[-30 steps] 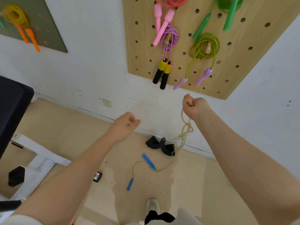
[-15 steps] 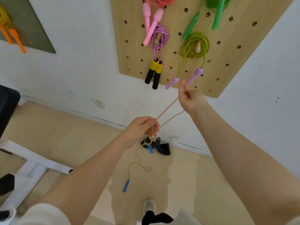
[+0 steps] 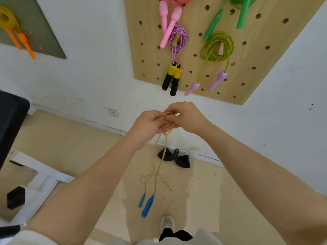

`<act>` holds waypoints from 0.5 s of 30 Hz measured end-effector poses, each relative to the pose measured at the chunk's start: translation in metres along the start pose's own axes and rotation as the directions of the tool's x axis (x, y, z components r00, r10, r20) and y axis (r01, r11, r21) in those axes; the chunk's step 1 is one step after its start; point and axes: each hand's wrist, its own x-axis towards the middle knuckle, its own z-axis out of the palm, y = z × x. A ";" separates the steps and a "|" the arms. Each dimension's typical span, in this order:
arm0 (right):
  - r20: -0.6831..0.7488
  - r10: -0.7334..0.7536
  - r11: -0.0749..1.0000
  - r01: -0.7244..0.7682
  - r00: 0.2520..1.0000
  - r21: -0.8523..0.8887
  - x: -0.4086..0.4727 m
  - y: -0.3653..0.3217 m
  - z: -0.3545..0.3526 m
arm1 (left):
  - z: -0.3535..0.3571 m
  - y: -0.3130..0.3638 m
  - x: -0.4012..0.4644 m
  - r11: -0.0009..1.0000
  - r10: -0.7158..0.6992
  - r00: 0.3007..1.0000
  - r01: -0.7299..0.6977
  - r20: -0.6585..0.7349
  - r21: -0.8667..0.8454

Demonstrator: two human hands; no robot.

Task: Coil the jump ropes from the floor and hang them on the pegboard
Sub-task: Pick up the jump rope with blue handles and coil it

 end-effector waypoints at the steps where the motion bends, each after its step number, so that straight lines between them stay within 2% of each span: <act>1: -0.010 0.000 1.000 0.000 1.000 0.002 0.000 -0.002 0.001 | 0.000 -0.002 0.001 0.987 0.055 0.997 -0.045 -0.061 0.157; 2: -0.024 0.001 1.000 -0.001 1.000 0.015 0.001 -0.004 0.002 | 0.000 -0.004 0.002 0.964 0.111 0.987 -0.080 -0.114 0.252; 4: -0.029 0.012 0.999 -0.011 0.999 0.045 0.004 -0.005 0.000 | 0.001 -0.004 0.000 0.951 0.170 0.961 -0.103 -0.216 0.292; 6: 0.008 0.010 0.998 -0.011 1.000 0.065 0.003 -0.007 -0.003 | -0.001 0.000 -0.001 0.984 0.126 0.953 -0.086 -0.276 0.153; 8: 0.084 0.020 0.978 -0.037 0.996 0.207 0.002 -0.004 -0.008 | -0.003 0.006 -0.006 0.986 0.009 0.980 -0.042 -0.200 -0.161; 11: 0.164 0.033 0.865 -0.111 0.986 0.490 0.001 0.009 -0.013 | -0.010 0.012 -0.010 0.812 -0.121 0.993 0.091 -0.013 -0.577; 13: 0.206 0.023 0.800 -0.142 0.978 0.583 0.002 0.013 -0.012 | -0.013 0.014 -0.011 0.741 -0.147 0.988 0.148 0.058 -0.654; 15: 0.229 0.026 0.789 -0.160 0.973 0.593 0.001 0.013 -0.012 | -0.013 0.014 -0.011 0.799 -0.148 0.988 0.144 0.042 -0.584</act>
